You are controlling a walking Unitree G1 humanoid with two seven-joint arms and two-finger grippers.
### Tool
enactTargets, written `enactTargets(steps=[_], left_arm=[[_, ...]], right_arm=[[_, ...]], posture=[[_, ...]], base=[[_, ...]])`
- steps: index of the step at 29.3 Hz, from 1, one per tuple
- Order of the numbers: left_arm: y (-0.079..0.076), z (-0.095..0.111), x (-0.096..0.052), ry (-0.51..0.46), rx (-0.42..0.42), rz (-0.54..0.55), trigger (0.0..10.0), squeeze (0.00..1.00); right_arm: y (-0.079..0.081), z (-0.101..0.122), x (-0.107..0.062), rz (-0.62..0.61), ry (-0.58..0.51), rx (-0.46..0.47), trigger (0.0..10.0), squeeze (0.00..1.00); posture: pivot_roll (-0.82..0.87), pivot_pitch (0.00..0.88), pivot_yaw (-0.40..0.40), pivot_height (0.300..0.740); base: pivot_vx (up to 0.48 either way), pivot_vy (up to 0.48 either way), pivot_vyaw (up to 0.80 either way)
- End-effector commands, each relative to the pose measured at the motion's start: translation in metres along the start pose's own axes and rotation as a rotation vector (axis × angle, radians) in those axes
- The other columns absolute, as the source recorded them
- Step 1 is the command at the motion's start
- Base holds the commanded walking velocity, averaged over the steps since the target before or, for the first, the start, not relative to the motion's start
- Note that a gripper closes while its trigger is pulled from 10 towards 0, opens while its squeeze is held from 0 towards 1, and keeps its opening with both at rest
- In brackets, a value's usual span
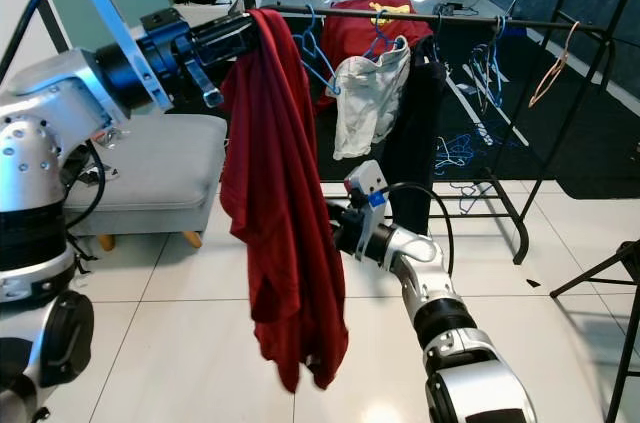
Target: Hang hanger
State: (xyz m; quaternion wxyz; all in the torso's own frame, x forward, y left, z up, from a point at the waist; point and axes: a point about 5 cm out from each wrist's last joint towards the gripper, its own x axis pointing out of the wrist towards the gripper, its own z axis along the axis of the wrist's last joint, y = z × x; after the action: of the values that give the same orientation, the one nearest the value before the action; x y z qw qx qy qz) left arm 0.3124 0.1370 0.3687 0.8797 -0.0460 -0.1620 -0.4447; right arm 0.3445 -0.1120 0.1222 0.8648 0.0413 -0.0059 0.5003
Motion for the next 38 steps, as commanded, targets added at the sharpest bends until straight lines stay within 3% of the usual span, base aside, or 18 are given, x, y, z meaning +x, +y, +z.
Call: enactTargets(steps=[1,11,14,17,18,23,24,26,27,28,30,38], left_arm=[[0.005,0.007,-0.004,-0.001,0.02,0.037,10.0,0.0],[0.018,0.004,-0.008,0.012,0.021,0.119,10.0,0.0],[0.031,-0.004,-0.011,0.065,0.071,0.227,10.0,0.0],[0.034,-0.007,-0.013,0.08,0.075,0.255,10.0,0.0],[0.038,-0.012,-0.014,0.107,0.097,0.295,10.0,0.0],[0.042,-0.018,-0.015,0.144,0.147,0.332,10.0,0.0],[0.047,-0.028,-0.016,0.208,0.213,0.367,10.0,0.0],[0.047,-0.028,-0.016,0.208,0.213,0.367,10.0,0.0],[0.05,-0.037,-0.018,0.267,0.267,0.387,10.0,0.0],[0.05,-0.037,-0.018,0.267,0.267,0.387,10.0,0.0],[0.053,-0.061,-0.022,0.354,0.312,0.418,10.0,0.0],[0.055,-0.073,-0.026,0.358,0.319,0.468,10.0,0.0]], right_arm=[[-0.002,-0.002,-0.007,-0.008,-0.022,0.044,0.0,0.0],[-0.017,0.006,-0.022,-0.134,-0.107,0.09,0.0,0.0],[-0.033,0.021,-0.032,-0.297,-0.188,0.052,0.0,0.0],[-0.039,0.03,-0.036,-0.359,-0.246,0.039,0.0,0.0],[-0.042,0.045,-0.04,-0.398,-0.346,0.019,0.0,0.0],[-0.037,0.052,-0.037,-0.356,-0.387,-0.001,0.0,0.0],[-0.031,0.054,-0.032,-0.302,-0.388,-0.009,0.0,0.0],[-0.031,0.054,-0.032,-0.302,-0.388,-0.009,0.0,0.0],[-0.025,0.056,-0.028,-0.252,-0.381,-0.013,0.0,0.0],[-0.025,0.056,-0.028,-0.252,-0.381,-0.013,0.0,0.0],[-0.017,0.059,-0.023,-0.184,-0.366,0.004,0.0,0.0],[-0.023,0.062,-0.026,-0.259,-0.358,0.009,0.0,0.0]], posture=[[-0.02,0.0,-0.034,0.74],[-0.02,0.0,-0.033,0.74],[-0.02,0.0,-0.031,0.74],[-0.02,0.0,-0.031,0.74],[-0.02,0.0,-0.029,0.74],[-0.02,0.0,-0.028,0.74],[-0.03,0.0,-0.024,0.74],[-0.03,0.0,-0.024,0.74],[-0.03,0.0,-0.021,0.74],[-0.03,0.0,-0.021,0.74],[-0.04,0.0,-0.021,0.74],[-0.03,0.0,-0.026,0.74]], base=[[0.0,0.0,0.0],[0.0,0.0,0.0],[0.0,0.0,0.0],[0.0,0.0,0.0],[0.0,0.0,0.0],[0.0,0.0,0.0],[0.0,0.0,0.0],[0.0,0.0,0.0],[0.0,0.0,0.0],[0.0,0.0,0.0],[0.0,0.0,0.0],[0.0,0.0,0.0]])
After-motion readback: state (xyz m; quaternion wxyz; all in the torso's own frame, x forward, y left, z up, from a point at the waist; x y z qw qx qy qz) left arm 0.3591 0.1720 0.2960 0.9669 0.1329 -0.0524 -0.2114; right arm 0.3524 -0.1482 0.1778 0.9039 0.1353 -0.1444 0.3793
